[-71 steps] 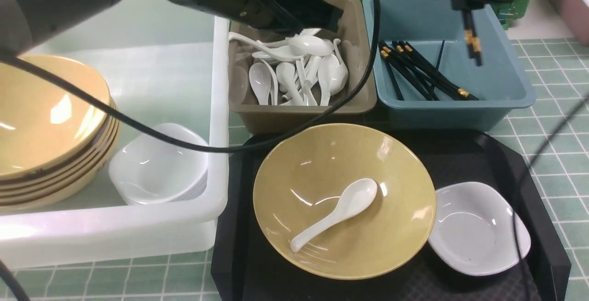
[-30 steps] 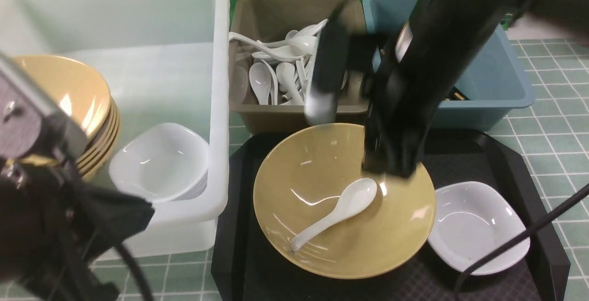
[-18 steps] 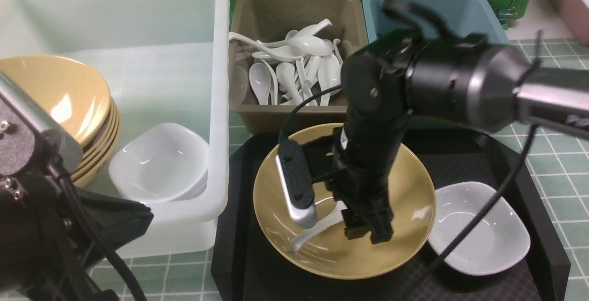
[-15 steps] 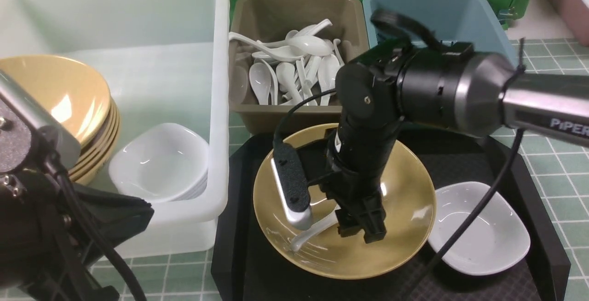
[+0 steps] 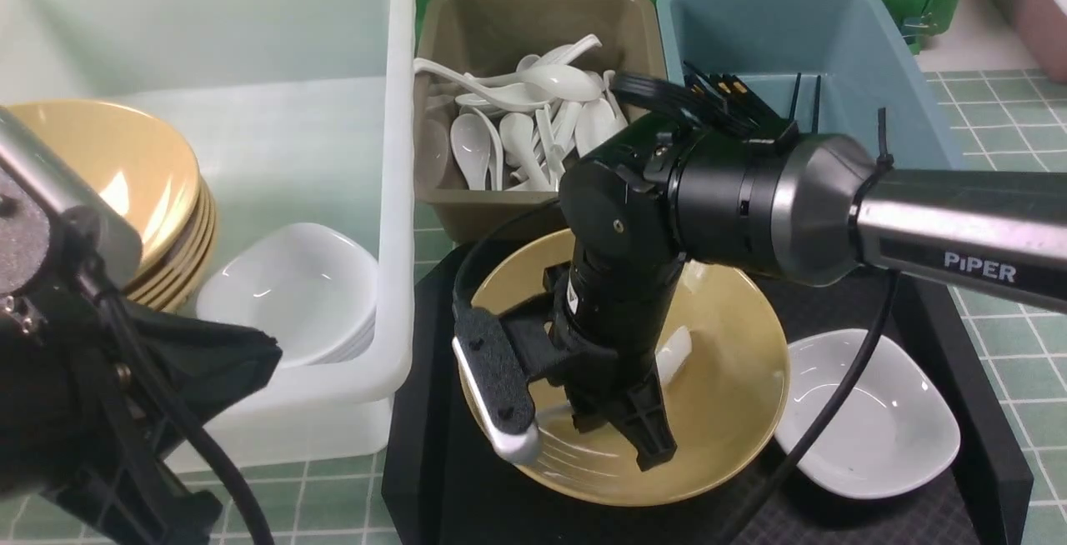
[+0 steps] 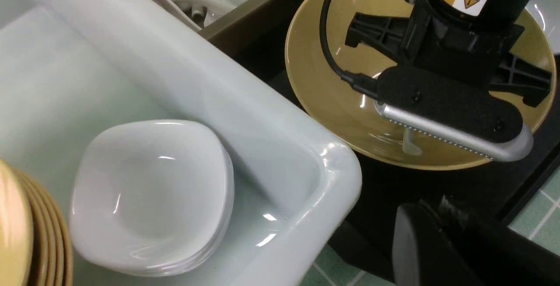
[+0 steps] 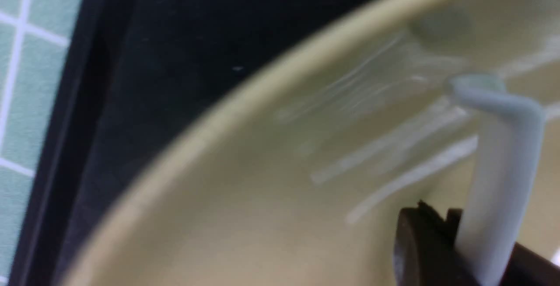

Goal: On blue table put chopsticks spoon bowls plates into blue grey white boxes.
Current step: 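Reach down and grasp the white spoon resting in the bowl with the right gripper, then place the white spoon into the bin of spoons with the right gripper, then grasp the large bowl on the tray by its rim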

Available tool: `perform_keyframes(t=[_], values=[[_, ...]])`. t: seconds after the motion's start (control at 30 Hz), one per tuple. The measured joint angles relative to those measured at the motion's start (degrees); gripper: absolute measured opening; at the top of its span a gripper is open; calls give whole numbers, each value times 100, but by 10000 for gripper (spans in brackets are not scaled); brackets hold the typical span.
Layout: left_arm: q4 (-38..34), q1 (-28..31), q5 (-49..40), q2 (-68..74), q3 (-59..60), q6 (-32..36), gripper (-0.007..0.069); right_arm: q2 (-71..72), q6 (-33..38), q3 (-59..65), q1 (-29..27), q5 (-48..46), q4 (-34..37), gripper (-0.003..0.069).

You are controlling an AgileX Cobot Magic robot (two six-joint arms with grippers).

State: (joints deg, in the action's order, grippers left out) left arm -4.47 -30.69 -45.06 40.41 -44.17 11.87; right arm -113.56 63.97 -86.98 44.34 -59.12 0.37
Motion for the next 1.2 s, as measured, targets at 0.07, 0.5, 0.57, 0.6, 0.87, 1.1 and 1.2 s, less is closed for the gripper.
perform_keyframes(t=[0.07, 0.5, 0.57, 0.6, 0.87, 1.1, 1.2], values=[[318, 37, 49, 23, 0, -446, 4, 23, -180, -186, -79, -15, -136, 80], [999, 874, 1423, 1863, -385, -1999, 4, 99, -2402, -1873, -994, 2574, -259, 80], [815, 955, 1537, 2383, -797, -1720, 4, 19, -3233, -1908, -1101, 3425, -259, 80], [764, 971, 1537, 2551, -989, -1600, 4, -44, -3622, -1914, -1150, 3809, -259, 80], [409, 971, 1206, 3250, -1699, -1311, 4, -706, -5185, -1914, -1481, 4763, -259, 185], [-44, 971, 782, 3312, -1876, -860, 4, -601, -6109, -2020, -1519, 3854, -259, 550], [-498, 971, 155, 3499, -2403, -266, 4, -148, -5799, -2309, -1519, 2681, -259, 592]])
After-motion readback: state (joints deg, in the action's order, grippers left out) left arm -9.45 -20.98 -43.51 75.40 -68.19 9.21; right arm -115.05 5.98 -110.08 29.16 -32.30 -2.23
